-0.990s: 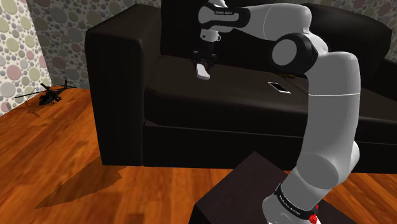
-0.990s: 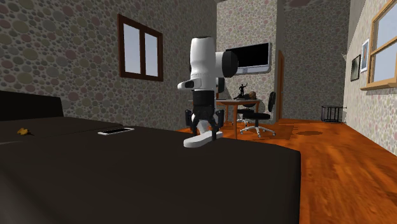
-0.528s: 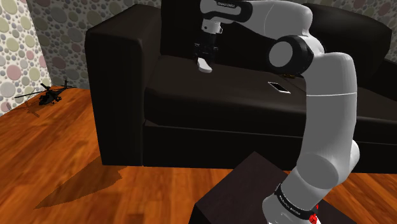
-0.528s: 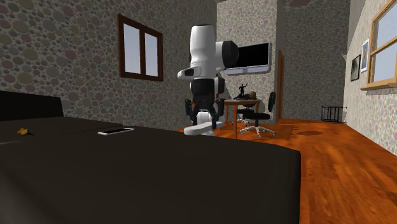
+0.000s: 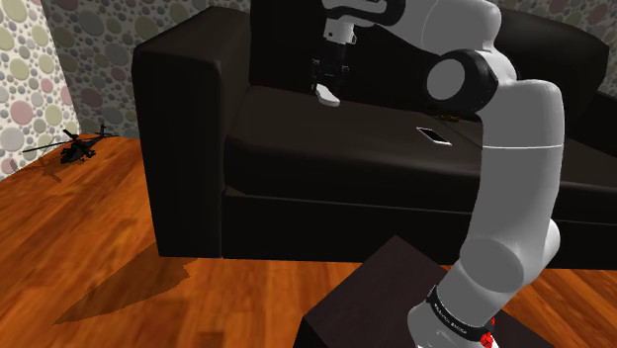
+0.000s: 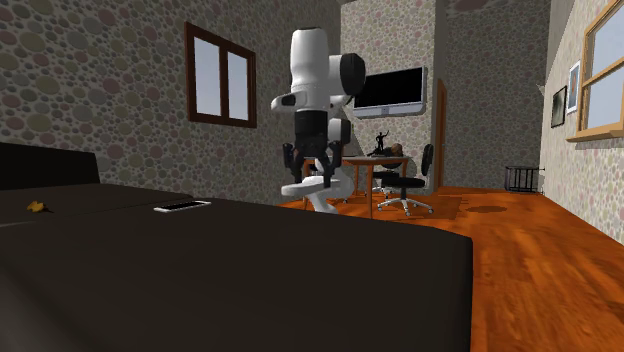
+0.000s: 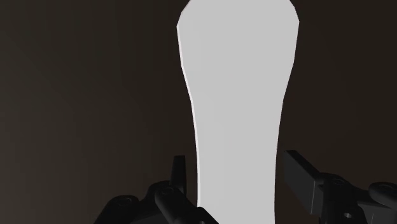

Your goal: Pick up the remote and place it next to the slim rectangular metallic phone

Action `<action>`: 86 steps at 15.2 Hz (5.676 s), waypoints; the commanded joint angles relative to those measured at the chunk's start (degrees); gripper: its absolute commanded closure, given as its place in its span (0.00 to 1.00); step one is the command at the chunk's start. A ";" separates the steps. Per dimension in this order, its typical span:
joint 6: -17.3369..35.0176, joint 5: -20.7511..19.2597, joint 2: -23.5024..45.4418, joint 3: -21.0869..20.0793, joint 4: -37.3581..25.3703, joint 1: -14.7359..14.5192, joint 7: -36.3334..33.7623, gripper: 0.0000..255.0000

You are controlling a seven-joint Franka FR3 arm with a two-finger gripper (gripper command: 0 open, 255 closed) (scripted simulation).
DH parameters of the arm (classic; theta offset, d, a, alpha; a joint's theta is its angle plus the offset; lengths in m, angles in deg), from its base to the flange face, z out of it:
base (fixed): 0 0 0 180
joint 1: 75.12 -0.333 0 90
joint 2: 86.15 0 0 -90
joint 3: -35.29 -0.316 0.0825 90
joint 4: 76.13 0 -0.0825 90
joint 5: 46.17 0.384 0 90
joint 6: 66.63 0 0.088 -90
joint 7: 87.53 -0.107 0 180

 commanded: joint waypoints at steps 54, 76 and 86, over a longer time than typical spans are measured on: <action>10.91 1.93 -19.58 28.73 32.59 31.99 61.57 1.00; 17.82 1.96 -19.69 28.58 39.60 31.76 61.70 0.00; 10.43 2.04 -19.38 28.80 31.94 32.09 61.71 0.00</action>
